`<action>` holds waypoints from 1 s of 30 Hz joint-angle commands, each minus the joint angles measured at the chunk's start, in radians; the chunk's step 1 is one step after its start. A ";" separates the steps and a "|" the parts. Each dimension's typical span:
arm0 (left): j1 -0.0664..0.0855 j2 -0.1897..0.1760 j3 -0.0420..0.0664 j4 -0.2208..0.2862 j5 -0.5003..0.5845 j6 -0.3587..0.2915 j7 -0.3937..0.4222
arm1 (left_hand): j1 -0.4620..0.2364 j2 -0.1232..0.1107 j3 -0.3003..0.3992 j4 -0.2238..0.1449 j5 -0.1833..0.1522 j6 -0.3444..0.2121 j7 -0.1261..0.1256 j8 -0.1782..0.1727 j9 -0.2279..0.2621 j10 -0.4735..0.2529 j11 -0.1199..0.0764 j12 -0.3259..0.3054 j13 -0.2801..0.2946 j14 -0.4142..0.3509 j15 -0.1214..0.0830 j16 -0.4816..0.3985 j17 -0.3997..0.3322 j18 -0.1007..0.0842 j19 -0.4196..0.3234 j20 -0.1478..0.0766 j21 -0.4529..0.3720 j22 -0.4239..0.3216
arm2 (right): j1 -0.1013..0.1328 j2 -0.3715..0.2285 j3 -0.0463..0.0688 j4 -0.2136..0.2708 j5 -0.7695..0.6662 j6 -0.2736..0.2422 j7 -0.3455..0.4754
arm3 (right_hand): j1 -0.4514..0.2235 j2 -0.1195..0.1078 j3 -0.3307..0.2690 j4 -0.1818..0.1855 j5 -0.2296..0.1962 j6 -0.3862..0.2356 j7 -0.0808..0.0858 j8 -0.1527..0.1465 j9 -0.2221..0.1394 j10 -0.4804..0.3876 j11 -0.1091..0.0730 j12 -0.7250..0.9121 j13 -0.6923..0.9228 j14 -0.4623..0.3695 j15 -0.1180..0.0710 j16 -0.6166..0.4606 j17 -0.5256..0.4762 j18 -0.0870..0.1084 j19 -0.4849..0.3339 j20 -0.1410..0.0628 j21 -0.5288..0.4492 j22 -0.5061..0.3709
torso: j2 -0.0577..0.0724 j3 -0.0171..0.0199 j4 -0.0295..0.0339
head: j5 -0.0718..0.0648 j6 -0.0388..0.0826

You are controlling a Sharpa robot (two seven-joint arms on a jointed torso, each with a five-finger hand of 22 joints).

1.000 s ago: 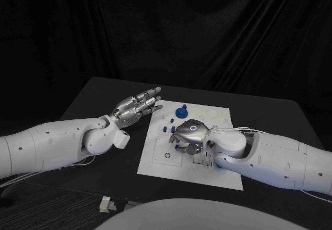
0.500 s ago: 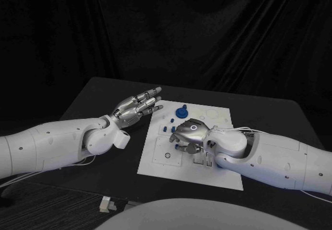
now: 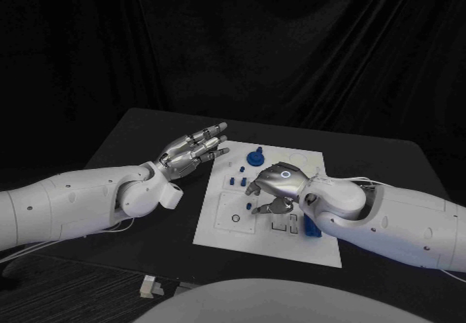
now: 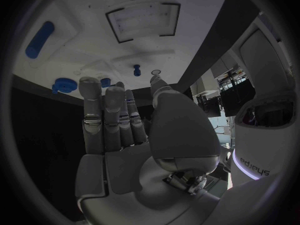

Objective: Assemble the parts on the task board

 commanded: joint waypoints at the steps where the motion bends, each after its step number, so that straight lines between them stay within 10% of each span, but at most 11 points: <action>1: -0.002 -0.002 0.001 0.003 0.006 0.011 0.016 | 0.001 0.011 0.001 -0.002 0.005 0.001 0.005 0.005 0.001 0.003 0.007 -0.002 0.000 0.001 0.004 0.006 0.001 0.015 -0.002 0.004 -0.001 -0.001 | 0.028 -0.032 0.001 0.022 0.143 -0.081 0.033 | -0.012 0.006 -0.060 0.029 -0.004 0.008 0.018 0.009 -0.001 -0.007 0.001 0.008 0.004 0.003 0.012 0.013 0.011 0.009 0.006 0.009 0.003 0.070 | 0.000 0.0001 0.0001 | 0.001 0.000; 4: -0.002 -0.004 0.001 0.004 0.006 0.010 0.016 | 0.002 0.012 0.001 -0.003 0.006 0.001 0.005 0.005 0.001 0.003 0.007 -0.002 0.000 0.001 0.005 0.007 0.001 0.015 -0.002 0.004 0.000 0.001 | 0.061 -0.071 0.001 0.040 0.193 -0.091 0.028 | -0.039 0.021 -0.088 0.032 -0.003 0.018 0.022 0.013 0.000 -0.015 0.005 0.008 0.006 0.021 0.016 0.038 0.044 0.003 0.022 0.011 0.044 0.080 | 0.000 0.0001 0.0000 | 0.002 0.000; 7: -0.002 -0.005 0.001 0.004 0.006 0.009 0.016 | 0.002 0.012 0.001 -0.003 0.006 0.002 0.005 0.005 0.001 0.003 0.008 -0.001 0.000 0.001 0.005 0.007 0.001 0.016 -0.001 0.004 0.000 0.003 | 0.102 -0.110 0.001 0.055 0.229 -0.080 0.012 | -0.113 -0.027 -0.130 0.035 0.003 0.028 0.009 0.015 0.000 -0.073 0.013 -0.022 -0.010 0.126 0.015 0.212 0.294 -0.037 0.108 0.010 0.339 0.138 | -0.001 0.0000 0.0004 | -0.002 0.000; 14: -0.002 -0.004 0.001 0.005 0.006 0.006 0.020 | 0.004 0.012 0.001 -0.005 0.008 0.004 0.005 0.005 0.002 0.003 0.008 0.000 0.001 0.001 0.005 0.007 0.001 0.016 0.000 0.004 0.001 0.005 | 0.188 -0.188 0.001 0.080 0.246 0.018 -0.052 | -0.015 -0.058 -0.144 0.037 0.038 -0.042 -0.070 -0.014 -0.027 -0.217 0.014 -0.103 -0.039 0.136 -0.013 0.239 0.330 -0.037 0.123 -0.013 0.377 0.140 | -0.001 0.0002 -0.0001 | -0.010 0.000; 17: -0.002 -0.004 0.001 0.006 0.006 0.005 0.021 | 0.005 0.013 0.001 -0.006 0.010 0.005 0.005 0.005 0.002 0.003 0.008 0.001 0.001 0.001 0.005 0.007 0.001 0.016 0.000 0.004 0.001 0.005 | 0.199 -0.203 0.001 0.073 0.243 0.050 -0.051 | 0.073 0.009 -0.076 0.030 0.155 -0.004 -0.058 0.000 -0.027 -0.218 0.002 -0.096 -0.037 0.135 -0.021 0.236 0.327 -0.037 0.122 -0.020 0.383 0.139 | -0.001 -0.0001 -0.0002 | -0.013 0.000; 30: -0.002 -0.001 0.001 0.006 0.006 0.005 0.023 | 0.007 0.014 0.001 -0.008 0.017 0.005 0.005 0.006 0.002 0.004 0.009 0.003 0.001 0.001 0.005 0.008 0.001 0.017 0.000 0.004 0.001 0.005 | 0.183 -0.207 0.001 0.033 0.235 0.170 -0.076 | 0.125 -0.014 -0.090 0.030 0.112 -0.061 -0.066 -0.018 -0.048 -0.225 0.004 -0.093 -0.037 0.128 -0.021 0.213 0.298 -0.031 0.108 -0.021 0.344 0.129 | -0.001 -0.0004 -0.0003 | -0.019 0.000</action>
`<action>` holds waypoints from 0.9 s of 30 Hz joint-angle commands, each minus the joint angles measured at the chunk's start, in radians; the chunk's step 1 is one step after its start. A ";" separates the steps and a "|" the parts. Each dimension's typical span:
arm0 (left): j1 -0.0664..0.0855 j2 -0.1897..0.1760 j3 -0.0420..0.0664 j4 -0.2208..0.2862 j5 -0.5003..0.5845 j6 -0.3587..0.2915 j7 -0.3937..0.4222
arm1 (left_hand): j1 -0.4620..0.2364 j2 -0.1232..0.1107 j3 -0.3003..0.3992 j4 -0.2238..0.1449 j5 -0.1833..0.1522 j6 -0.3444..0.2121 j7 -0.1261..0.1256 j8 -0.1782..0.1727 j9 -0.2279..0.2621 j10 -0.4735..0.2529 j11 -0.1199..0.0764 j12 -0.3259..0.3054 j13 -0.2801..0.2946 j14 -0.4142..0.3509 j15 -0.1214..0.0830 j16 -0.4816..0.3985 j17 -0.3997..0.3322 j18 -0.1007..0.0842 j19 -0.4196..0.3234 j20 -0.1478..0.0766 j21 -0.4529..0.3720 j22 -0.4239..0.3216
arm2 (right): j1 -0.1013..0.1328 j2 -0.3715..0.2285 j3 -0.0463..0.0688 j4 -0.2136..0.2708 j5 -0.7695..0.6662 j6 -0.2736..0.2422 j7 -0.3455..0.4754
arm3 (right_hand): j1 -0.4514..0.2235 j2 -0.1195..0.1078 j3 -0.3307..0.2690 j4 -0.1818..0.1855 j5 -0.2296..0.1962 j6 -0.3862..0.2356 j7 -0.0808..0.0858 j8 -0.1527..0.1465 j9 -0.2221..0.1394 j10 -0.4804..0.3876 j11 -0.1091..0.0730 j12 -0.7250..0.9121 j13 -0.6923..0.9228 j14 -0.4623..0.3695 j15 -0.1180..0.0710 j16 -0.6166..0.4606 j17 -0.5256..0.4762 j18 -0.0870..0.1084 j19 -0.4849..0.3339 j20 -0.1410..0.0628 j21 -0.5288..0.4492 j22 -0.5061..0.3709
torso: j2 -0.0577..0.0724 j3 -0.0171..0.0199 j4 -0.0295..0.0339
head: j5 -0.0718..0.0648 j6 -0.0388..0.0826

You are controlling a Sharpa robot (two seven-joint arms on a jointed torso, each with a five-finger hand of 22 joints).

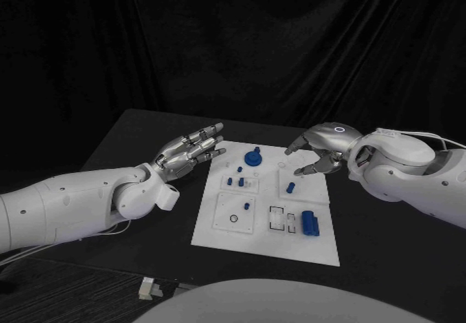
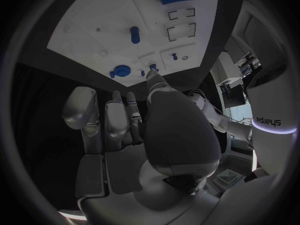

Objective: Assemble the parts on the task board

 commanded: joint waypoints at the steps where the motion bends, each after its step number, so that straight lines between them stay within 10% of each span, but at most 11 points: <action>1: -0.001 0.003 0.001 0.002 0.005 0.006 0.022 | 0.003 0.010 0.001 -0.008 0.006 0.002 0.001 0.006 0.001 0.000 0.006 0.003 0.001 0.001 0.005 0.004 0.001 0.017 0.000 0.004 0.001 0.001 | -0.013 0.005 0.000 -0.012 -0.004 0.072 -0.035 | 0.019 0.002 -0.002 -0.002 -0.010 -0.010 0.002 -0.003 -0.001 -0.004 -0.005 0.007 0.002 0.011 -0.005 -0.007 -0.007 0.001 0.001 -0.004 -0.009 0.129 | 0.000 -0.0004 -0.0001 | -0.001 0.000; 12: -0.002 0.004 0.001 0.001 0.005 0.009 0.020 | 0.007 0.012 0.001 -0.012 0.014 0.001 0.002 0.005 0.001 0.000 0.007 0.004 0.001 0.002 0.006 0.004 0.001 0.017 0.001 0.004 0.001 0.001 | -0.057 0.039 0.000 -0.060 -0.035 0.102 -0.010 | 0.051 0.019 0.004 -0.005 -0.030 0.006 0.014 0.007 0.003 0.027 -0.008 0.032 0.005 -0.010 -0.004 -0.048 -0.062 0.013 -0.022 -0.003 -0.083 0.112 | 0.002 0.0001 0.0005 | -0.001 0.000; 27: -0.005 0.007 0.001 -0.001 0.005 0.016 0.020 | 0.012 0.009 -0.002 -0.018 0.027 0.000 0.002 0.005 0.001 0.000 0.009 0.005 0.001 0.001 0.007 0.004 0.001 0.016 0.001 0.005 0.001 -0.001 | -0.112 0.078 0.000 -0.110 -0.045 0.076 0.025 | 0.142 0.081 0.047 -0.058 0.115 0.047 0.045 0.024 0.011 0.087 0.000 0.082 0.008 -0.023 0.001 -0.059 -0.075 0.016 -0.036 0.001 -0.107 0.109 | 0.001 0.0001 -0.0002 | 0.000 0.000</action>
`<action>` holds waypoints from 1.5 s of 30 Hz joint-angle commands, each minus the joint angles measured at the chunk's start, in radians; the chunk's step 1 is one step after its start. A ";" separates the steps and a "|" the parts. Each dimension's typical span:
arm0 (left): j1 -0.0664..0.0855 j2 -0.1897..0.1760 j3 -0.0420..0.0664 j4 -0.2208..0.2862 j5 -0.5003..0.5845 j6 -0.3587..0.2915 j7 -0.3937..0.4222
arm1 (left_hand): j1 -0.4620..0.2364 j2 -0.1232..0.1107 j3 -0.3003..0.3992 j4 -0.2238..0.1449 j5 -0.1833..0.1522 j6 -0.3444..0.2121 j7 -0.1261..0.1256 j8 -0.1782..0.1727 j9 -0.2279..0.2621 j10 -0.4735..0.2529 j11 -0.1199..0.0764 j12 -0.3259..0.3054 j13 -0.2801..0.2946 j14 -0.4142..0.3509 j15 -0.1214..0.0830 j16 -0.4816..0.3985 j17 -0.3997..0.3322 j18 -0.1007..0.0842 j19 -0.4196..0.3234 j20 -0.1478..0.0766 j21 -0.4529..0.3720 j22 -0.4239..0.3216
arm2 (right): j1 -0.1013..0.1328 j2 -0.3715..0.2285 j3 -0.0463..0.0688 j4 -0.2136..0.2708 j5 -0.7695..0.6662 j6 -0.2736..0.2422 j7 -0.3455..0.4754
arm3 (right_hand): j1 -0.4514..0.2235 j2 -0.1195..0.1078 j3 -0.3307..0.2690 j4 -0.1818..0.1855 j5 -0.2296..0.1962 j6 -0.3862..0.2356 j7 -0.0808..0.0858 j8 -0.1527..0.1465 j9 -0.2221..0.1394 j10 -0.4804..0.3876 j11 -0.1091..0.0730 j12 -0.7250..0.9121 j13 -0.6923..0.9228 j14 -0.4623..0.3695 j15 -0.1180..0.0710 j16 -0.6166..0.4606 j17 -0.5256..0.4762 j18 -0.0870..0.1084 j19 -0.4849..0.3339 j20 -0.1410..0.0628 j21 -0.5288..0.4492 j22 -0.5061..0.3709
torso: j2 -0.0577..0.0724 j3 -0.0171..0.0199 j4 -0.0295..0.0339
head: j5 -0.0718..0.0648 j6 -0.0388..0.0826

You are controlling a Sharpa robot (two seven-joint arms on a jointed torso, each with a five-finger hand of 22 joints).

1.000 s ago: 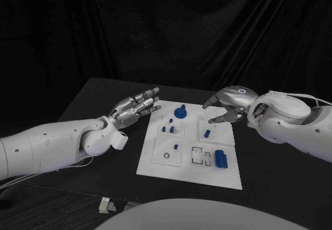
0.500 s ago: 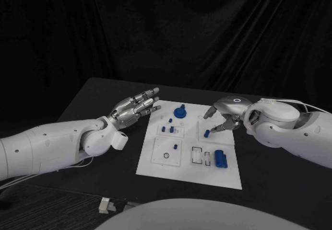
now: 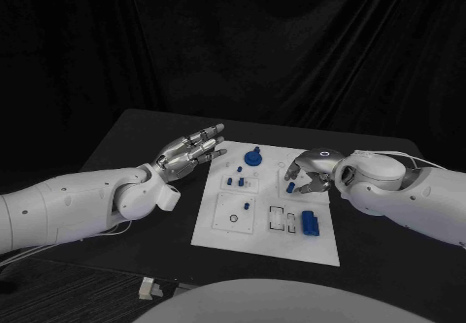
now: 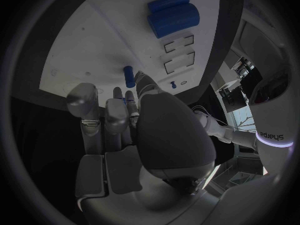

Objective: Assemble the parts on the task board

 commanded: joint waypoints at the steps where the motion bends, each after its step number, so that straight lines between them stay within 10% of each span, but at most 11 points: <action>1: -0.002 0.001 0.001 0.001 0.005 0.016 0.020 | 0.007 0.002 -0.002 -0.009 0.006 0.000 0.002 0.005 0.001 0.000 0.009 0.006 0.001 0.001 0.007 0.004 0.001 0.016 0.001 0.005 0.001 0.000 | -0.008 0.004 0.000 -0.008 -0.017 -0.005 0.017 | 0.013 0.001 0.005 -0.010 0.007 0.012 0.001 0.007 0.002 0.010 0.000 0.007 0.002 -0.005 0.001 -0.003 -0.002 0.015 -0.007 0.001 0.001 0.109 | 0.000 -0.0003 -0.0005 | 0.000 0.000; 17: -0.014 0.002 0.001 -0.001 0.005 0.024 0.019 | 0.012 0.004 -0.003 -0.017 0.023 -0.001 0.003 0.005 0.001 0.003 0.020 0.013 0.002 0.001 0.009 0.005 0.001 0.016 0.001 0.005 0.001 -0.001 | -0.044 0.026 0.000 -0.041 -0.019 -0.068 0.044 | 0.049 0.001 0.116 -0.024 -0.022 0.139 0.042 0.059 0.040 0.113 -0.011 0.027 -0.003 -0.002 0.003 0.001 0.003 0.014 -0.005 0.002 0.014 0.111 | -0.001 -0.0003 0.0000 | 0.003 0.000; 36: -0.022 0.003 0.001 -0.005 0.005 0.023 0.015 | 0.014 0.014 0.001 -0.019 0.029 -0.001 0.004 0.005 0.001 0.005 0.023 0.017 0.003 0.001 0.009 0.004 0.001 0.016 0.001 0.005 0.000 -0.005 | -0.049 0.007 0.001 -0.020 -0.019 -0.250 0.051 | 0.082 0.028 0.194 -0.062 -0.079 0.241 0.044 0.106 0.089 0.250 -0.031 0.030 -0.003 0.003 0.005 0.004 0.008 0.012 -0.004 0.005 0.033 0.114 | -0.001 -0.0003 -0.0002 | 0.013 0.000; 45: -0.023 -0.006 0.001 -0.001 0.005 0.017 0.014 | 0.015 0.016 0.001 -0.020 0.030 0.000 0.004 0.005 0.001 0.005 0.023 0.018 0.003 0.001 0.009 0.005 0.001 0.016 0.001 0.005 0.000 -0.004 | 0.023 -0.041 0.001 0.098 -0.019 -0.230 0.000 | 0.073 0.015 0.212 -0.068 -0.095 0.225 0.047 0.092 0.093 0.250 -0.026 0.004 -0.005 0.003 0.008 -0.001 0.002 0.012 -0.005 0.005 0.034 0.113 | -0.001 -0.0005 -0.0009 | 0.023 0.000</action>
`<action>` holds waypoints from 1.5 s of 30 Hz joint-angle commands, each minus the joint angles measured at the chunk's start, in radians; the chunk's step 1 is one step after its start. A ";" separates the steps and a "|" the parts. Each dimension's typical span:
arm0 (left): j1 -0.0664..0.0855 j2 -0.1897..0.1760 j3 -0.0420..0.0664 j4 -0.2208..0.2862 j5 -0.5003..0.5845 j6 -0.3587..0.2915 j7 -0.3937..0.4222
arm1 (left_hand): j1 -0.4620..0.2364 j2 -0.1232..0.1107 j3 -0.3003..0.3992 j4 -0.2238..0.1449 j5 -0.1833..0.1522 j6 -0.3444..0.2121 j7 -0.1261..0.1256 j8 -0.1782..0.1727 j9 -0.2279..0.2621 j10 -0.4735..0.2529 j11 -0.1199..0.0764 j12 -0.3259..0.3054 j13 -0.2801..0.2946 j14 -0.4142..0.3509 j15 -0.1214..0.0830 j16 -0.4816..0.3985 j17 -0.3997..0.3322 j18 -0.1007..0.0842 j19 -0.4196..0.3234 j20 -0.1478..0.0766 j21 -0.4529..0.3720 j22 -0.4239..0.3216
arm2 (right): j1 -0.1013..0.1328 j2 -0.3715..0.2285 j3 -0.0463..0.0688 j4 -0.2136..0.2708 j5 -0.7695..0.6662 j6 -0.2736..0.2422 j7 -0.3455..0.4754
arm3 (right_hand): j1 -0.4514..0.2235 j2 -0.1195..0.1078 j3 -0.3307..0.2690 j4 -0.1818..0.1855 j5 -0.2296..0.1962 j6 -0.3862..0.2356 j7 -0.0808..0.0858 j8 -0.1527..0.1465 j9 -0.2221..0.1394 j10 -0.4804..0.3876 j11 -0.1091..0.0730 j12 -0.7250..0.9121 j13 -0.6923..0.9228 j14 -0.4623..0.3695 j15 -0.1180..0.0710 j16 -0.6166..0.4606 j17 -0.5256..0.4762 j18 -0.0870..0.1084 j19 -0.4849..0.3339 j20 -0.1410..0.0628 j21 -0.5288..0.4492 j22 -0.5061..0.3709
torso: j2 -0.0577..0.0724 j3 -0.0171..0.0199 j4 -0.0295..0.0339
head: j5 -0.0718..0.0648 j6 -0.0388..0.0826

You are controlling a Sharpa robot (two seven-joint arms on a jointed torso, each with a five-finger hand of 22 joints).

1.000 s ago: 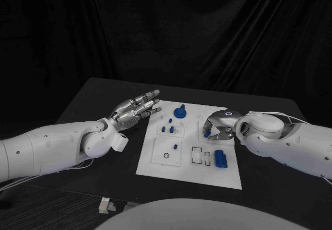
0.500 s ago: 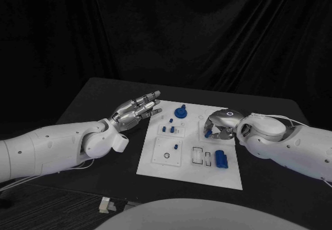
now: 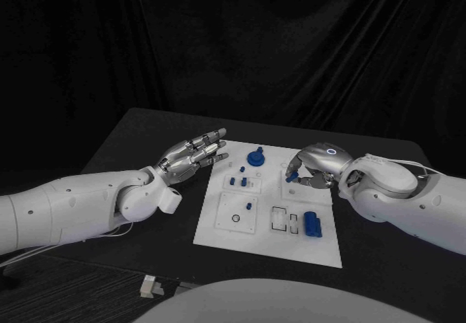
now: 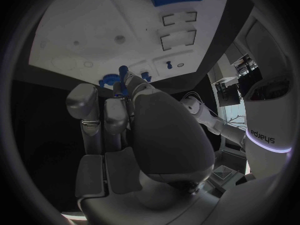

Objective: Assemble the parts on the task board

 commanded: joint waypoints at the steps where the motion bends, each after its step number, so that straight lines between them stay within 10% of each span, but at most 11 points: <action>1: -0.002 -0.001 0.001 0.004 0.005 0.005 0.015 | 0.006 0.008 0.000 -0.005 0.003 0.002 0.004 0.006 0.001 0.002 0.006 0.007 0.001 0.001 0.009 0.005 0.001 0.016 0.001 0.005 0.001 0.001 | 0.037 -0.016 0.002 0.059 -0.008 0.005 -0.053 | -0.016 -0.004 0.012 0.001 0.009 -0.008 0.004 -0.012 0.023 0.029 -0.019 -0.011 0.000 0.006 0.005 -0.002 0.002 0.012 -0.002 0.002 0.004 0.113 | 0.000 -0.0002 -0.0006 | 0.003 0.000; 12: -0.002 0.004 0.001 0.006 0.005 -0.006 0.023 | 0.006 0.009 -0.001 -0.006 0.004 0.004 0.007 0.006 0.002 0.003 0.006 0.008 0.001 -0.001 0.004 0.003 0.000 0.015 0.000 0.004 0.000 -0.004 | 0.092 0.012 0.002 0.207 -0.013 0.168 -0.133 | -0.021 -0.015 0.026 -0.003 0.019 -0.020 0.006 -0.023 0.022 0.034 -0.018 -0.021 0.001 0.006 0.005 -0.006 -0.002 0.012 -0.003 0.003 0.005 0.113 | -0.002 0.0000 0.0006 | 0.020 0.000; 19: -0.002 0.000 0.001 0.009 0.005 -0.015 0.025 | 0.006 0.009 -0.001 -0.006 0.004 0.005 0.007 0.006 0.002 0.003 0.007 0.009 0.002 -0.001 0.002 0.002 0.000 0.015 -0.001 0.003 -0.001 -0.008 | 0.057 0.089 0.002 0.202 -0.118 0.206 -0.151 | -0.019 -0.020 0.035 -0.010 0.026 -0.022 0.006 -0.027 0.023 0.040 -0.018 -0.024 0.001 0.004 0.005 -0.009 -0.008 0.013 -0.004 0.003 0.001 0.112 | -0.004 -0.0015 0.0018 | 0.057 0.000; 32: -0.002 -0.010 0.001 0.015 0.005 -0.027 0.023 | 0.004 0.010 -0.003 -0.005 0.005 0.006 0.008 0.007 0.002 0.004 0.010 0.011 0.002 -0.001 0.000 0.003 0.000 0.015 -0.003 -0.001 -0.002 -0.014 | -0.033 0.216 0.002 0.119 -0.210 0.224 -0.138 | -0.021 -0.028 0.050 -0.023 0.034 -0.016 0.005 -0.028 0.027 0.053 -0.021 -0.026 0.003 0.003 0.003 -0.013 -0.011 0.014 -0.007 0.002 -0.004 0.111 | 0.001 -0.0001 0.0008 | 0.067 0.000; 45: -0.002 -0.012 0.001 0.013 0.006 -0.027 0.024 | 0.002 0.011 -0.004 -0.004 0.005 0.007 0.009 0.007 0.002 0.004 0.010 0.011 0.002 -0.002 -0.001 0.002 0.000 0.015 -0.004 -0.002 -0.002 -0.014 | -0.070 0.262 0.002 0.083 -0.249 0.236 -0.122 | -0.018 -0.037 0.068 -0.043 0.038 -0.022 0.008 -0.038 0.028 0.063 -0.021 -0.029 0.005 -0.002 0.003 -0.021 -0.021 0.015 -0.012 0.001 -0.012 0.109 | 0.000 -0.0003 -0.0002 | 0.071 0.000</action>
